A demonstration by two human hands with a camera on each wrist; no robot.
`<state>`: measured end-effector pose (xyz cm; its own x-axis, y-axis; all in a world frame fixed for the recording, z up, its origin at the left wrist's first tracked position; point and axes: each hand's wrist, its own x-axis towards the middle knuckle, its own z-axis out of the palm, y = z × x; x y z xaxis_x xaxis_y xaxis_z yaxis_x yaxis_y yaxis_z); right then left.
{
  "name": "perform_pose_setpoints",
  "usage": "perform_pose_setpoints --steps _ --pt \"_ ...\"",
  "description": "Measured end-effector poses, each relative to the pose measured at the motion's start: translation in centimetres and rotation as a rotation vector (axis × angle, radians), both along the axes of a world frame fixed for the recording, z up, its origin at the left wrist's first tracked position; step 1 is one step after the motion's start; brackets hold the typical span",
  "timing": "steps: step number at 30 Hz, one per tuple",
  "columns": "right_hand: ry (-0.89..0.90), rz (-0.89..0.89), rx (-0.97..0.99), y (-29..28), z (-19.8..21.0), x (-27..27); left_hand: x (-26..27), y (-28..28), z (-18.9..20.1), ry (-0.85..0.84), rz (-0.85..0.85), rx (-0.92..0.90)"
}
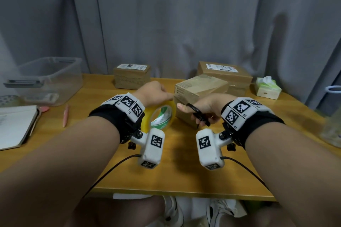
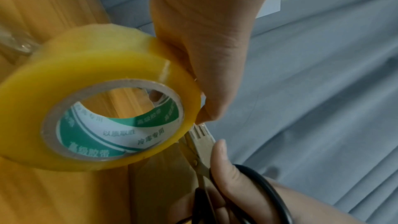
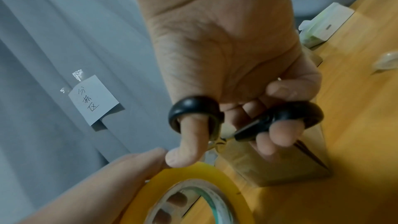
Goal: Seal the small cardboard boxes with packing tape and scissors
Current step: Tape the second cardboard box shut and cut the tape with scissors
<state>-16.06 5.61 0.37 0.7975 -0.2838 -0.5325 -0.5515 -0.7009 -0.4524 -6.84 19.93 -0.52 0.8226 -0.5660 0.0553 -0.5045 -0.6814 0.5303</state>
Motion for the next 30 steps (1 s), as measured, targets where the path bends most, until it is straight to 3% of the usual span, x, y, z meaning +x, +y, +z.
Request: perform_pose_setpoints --steps 5,10,21,30 --pt "-0.095 0.043 -0.015 -0.2 0.0 0.7 1.2 -0.7 1.1 0.009 0.052 0.125" --pt "-0.13 0.056 -0.018 -0.9 0.0 0.5 2.1 -1.1 0.9 0.141 0.094 0.202" --pt "-0.257 0.097 -0.062 -2.3 -0.9 0.0 1.9 -1.4 0.9 0.221 0.073 0.173" --pt "-0.269 0.135 -0.061 -3.5 -1.7 0.3 1.3 -0.1 0.7 0.179 0.034 0.158"
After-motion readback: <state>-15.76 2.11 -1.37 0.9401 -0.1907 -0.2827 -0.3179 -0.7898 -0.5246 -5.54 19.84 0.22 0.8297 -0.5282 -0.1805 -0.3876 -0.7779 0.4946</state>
